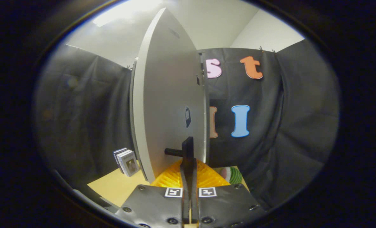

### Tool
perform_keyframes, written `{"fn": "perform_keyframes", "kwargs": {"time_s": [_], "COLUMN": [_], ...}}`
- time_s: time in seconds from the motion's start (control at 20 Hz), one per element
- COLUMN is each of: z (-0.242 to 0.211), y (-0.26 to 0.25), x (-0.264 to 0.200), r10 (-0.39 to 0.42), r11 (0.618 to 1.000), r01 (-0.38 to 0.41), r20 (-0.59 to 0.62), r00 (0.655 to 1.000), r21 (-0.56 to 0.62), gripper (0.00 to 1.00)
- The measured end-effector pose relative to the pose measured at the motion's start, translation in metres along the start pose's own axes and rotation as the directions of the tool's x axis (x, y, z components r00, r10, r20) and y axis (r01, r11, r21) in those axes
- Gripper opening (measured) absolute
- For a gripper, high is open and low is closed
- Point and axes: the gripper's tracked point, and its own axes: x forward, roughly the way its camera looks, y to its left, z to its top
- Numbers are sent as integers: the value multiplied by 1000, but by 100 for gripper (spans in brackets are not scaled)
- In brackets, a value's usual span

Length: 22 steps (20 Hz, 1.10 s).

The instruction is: Open the shoe cabinet door, grab the shoes and put them into the shoe cabinet, then close the shoe cabinet door.

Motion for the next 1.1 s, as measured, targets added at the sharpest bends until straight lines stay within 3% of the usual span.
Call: {"fn": "perform_keyframes", "kwargs": {"time_s": [0.5, 0.75, 1.1], "z": [6, 12, 5], "y": [-65, -66, -51], "x": [-9, -26, -67], "r10": [-68, -41, -79], "r11": [997, 999, 997], "r01": [68, 41, 79], "r20": [7, 31, 35], "r00": [998, 999, 996], "r21": [22, 5, -21], "gripper": [2, 3, 3]}}
